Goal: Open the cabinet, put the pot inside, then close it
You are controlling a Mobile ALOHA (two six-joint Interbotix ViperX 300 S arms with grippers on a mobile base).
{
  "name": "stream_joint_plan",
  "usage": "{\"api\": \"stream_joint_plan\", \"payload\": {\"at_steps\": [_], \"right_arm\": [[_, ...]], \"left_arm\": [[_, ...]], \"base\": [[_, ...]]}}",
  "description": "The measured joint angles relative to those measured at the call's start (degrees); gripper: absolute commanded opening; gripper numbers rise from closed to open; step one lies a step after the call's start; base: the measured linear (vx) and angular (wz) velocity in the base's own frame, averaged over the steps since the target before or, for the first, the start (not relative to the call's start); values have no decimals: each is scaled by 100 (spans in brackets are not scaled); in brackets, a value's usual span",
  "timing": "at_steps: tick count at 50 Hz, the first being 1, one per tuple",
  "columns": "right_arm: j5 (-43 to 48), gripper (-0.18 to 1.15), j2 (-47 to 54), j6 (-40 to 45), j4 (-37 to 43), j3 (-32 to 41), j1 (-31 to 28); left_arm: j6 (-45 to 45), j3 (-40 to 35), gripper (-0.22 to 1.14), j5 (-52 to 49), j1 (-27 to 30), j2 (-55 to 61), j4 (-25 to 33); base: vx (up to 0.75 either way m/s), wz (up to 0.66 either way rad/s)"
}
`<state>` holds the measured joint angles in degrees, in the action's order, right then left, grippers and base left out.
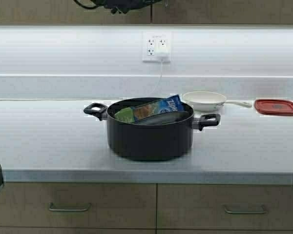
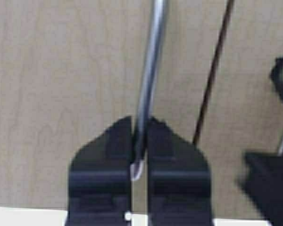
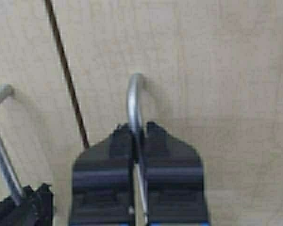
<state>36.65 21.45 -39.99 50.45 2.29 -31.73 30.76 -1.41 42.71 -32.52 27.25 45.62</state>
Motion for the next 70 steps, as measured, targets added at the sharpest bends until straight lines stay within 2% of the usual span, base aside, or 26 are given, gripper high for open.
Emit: {"api": "stream_joint_plan", "payload": {"at_steps": [15,30,45,57,70], "right_arm": [[-35,6,-62,9,-35,-141,9],[-35,6,-650,26,-220,-976,-105],[-70,6,-1635,97,-554,-2320,-272],[-809,6,-2689,97,-580,-3322,-272],[-2646,6,-3981,88,-817,-3964,79]], "left_arm": [[0,149,3,-26,-9,-88,-18],[-9,1169,3,-35,-132,-800,-229],[-44,2663,3,-176,-316,-1986,-439],[-53,3656,3,-1090,-246,-3173,-642],[-70,4210,3,-3182,299,-4509,-1187]], "base": [[-1,1],[1,0],[1,1],[0,0],[-1,-2]]}}
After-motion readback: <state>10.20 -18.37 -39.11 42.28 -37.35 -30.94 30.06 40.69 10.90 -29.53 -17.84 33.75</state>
